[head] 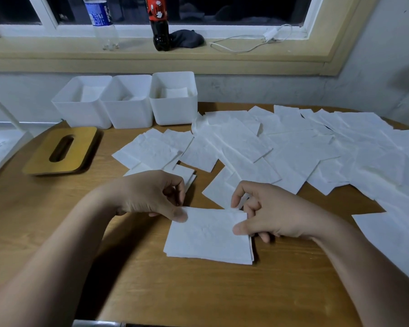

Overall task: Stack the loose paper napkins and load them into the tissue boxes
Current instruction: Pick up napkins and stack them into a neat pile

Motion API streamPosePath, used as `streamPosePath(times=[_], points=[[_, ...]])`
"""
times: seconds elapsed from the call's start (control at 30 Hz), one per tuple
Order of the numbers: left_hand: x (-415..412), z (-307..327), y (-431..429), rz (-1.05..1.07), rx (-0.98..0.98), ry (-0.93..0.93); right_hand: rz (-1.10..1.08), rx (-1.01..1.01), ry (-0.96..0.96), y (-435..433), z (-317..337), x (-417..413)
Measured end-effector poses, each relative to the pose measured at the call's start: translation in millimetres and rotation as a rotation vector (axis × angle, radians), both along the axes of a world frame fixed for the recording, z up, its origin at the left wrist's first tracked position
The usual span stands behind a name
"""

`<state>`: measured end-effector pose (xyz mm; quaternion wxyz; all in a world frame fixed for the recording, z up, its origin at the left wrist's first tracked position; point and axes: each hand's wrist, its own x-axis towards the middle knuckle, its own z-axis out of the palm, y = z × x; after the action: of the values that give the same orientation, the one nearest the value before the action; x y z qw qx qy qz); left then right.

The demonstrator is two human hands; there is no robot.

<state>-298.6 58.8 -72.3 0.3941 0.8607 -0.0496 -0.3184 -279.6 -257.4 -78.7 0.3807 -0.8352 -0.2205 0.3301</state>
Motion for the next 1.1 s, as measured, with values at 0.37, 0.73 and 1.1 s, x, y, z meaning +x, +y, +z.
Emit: streamPosePath(times=[0.37, 0.73, 1.1], points=[[5.0, -1.3, -1.9, 0.241, -0.007, -0.352, -0.272, -0.038, -0.572, -17.8, -19.6, 25.5], [2.0, -16.0, -25.3, 0.259, -0.028, -0.661, -0.277, -0.116, -0.719, -11.7, -37.0, 26.7], [-0.3, -19.2, -36.8, 0.238, -0.038, -0.797, -0.343, 0.340, -0.347, -3.2, -3.6, 11.0]])
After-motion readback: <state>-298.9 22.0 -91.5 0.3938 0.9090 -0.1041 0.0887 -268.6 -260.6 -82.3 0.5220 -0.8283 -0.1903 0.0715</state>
